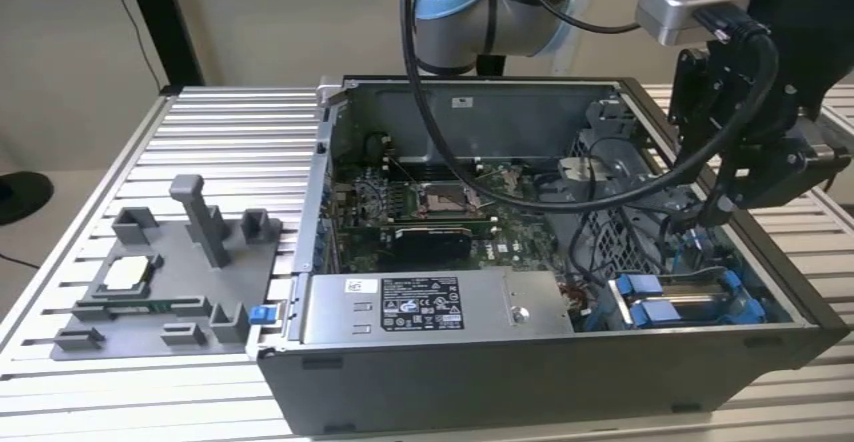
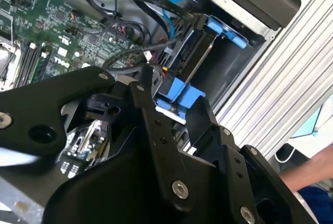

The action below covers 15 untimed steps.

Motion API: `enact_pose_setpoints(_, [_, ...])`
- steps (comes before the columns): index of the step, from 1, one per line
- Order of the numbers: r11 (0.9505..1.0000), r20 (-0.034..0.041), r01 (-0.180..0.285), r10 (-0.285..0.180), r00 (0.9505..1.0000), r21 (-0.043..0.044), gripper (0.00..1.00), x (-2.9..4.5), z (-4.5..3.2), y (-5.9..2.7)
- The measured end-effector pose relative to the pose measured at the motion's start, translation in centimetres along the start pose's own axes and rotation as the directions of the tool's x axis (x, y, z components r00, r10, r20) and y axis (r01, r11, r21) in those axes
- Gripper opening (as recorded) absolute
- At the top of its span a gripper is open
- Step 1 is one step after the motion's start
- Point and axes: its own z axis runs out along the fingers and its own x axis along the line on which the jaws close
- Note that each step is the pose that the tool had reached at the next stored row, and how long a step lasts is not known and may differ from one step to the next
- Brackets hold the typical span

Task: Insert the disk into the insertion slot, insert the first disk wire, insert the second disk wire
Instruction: 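Insert the first disk wire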

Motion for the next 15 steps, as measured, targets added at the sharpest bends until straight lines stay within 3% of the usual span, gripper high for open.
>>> enact_pose_setpoints(5, [1.0000, -0.0459, 0.009, -0.008, 0.9989, 0.0042, 1.00, -0.25, 0.24, 0.18])
enact_pose_setpoints(7, [0.9999, -0.0574, 0.011, -0.010, 0.9983, 0.0131, 1.00, -0.42, 0.32, 0.34])
enact_pose_setpoints(8, [0.9997, -0.0578, 0.012, -0.011, 0.9983, 0.0219, 1.00, -0.43, 0.33, 0.38])
enact_pose_setpoints(15, [0.9996, -0.0578, 0.012, -0.010, 0.9983, 0.0259, 1.00, -0.43, 0.33, 0.38])
